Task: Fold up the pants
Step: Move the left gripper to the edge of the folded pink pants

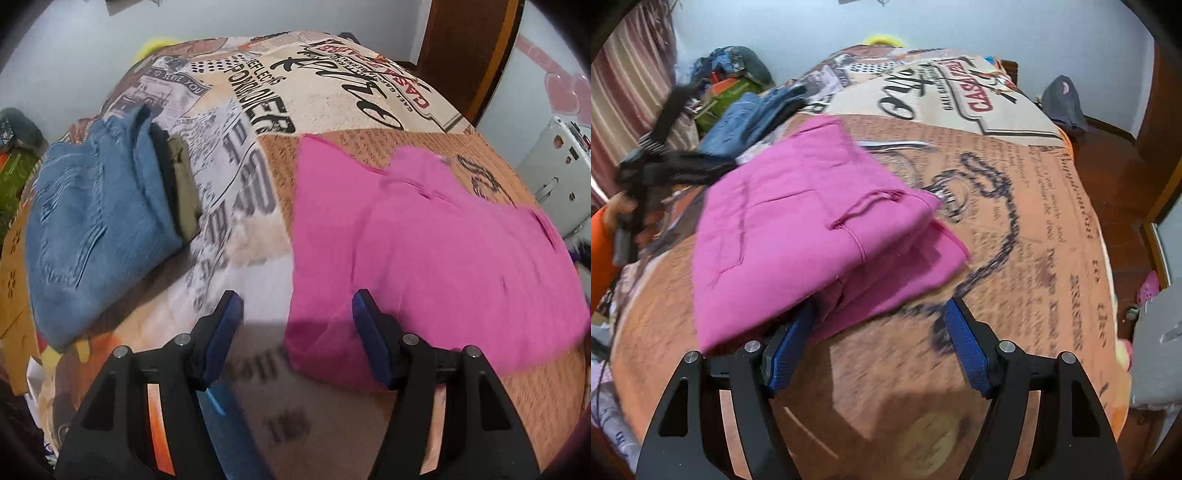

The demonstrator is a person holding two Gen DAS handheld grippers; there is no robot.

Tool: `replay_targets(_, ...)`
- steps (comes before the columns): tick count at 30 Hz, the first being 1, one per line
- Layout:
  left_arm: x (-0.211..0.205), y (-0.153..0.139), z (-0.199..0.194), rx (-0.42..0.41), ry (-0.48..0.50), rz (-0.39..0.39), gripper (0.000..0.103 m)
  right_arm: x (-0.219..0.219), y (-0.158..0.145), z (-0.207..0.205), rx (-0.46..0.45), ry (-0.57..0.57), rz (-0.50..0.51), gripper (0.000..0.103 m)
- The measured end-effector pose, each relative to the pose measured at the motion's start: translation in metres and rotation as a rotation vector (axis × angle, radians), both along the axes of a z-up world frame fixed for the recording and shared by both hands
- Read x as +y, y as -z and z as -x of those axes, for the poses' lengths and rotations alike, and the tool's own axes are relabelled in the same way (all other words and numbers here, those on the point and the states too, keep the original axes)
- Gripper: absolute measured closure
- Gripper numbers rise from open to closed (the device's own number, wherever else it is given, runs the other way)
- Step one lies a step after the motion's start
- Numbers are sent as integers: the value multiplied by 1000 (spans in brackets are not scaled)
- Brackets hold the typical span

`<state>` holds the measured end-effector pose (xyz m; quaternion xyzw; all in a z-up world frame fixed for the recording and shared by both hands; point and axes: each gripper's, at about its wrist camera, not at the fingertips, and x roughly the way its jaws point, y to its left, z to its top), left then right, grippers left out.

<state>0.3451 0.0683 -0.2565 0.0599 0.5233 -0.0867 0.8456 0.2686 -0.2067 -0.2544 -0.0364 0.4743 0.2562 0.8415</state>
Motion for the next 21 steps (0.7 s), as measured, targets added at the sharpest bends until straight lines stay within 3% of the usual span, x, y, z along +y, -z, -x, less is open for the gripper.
replay_targets(3, 5, -6, 21, -14, -12, 5, 39, -3, 4, -20, -6, 26, 12, 34)
replay_targets(9, 11, -10, 53, 12, -75, 109, 39, -12, 6, -44, -33, 134, 23, 41)
replay_targets(12, 6, -15, 67, 0, -66, 75, 40, -21, -8, -39, -69, 161, 6, 41)
replay_targets(18, 16, -47, 74, -73, -145, 126, 41, -16, -42, -24, -146, 127, -27, 41)
replay_targets(21, 9, -59, 67, -104, -141, 149, 41, 3, -50, -23, -174, 72, -33, 41)
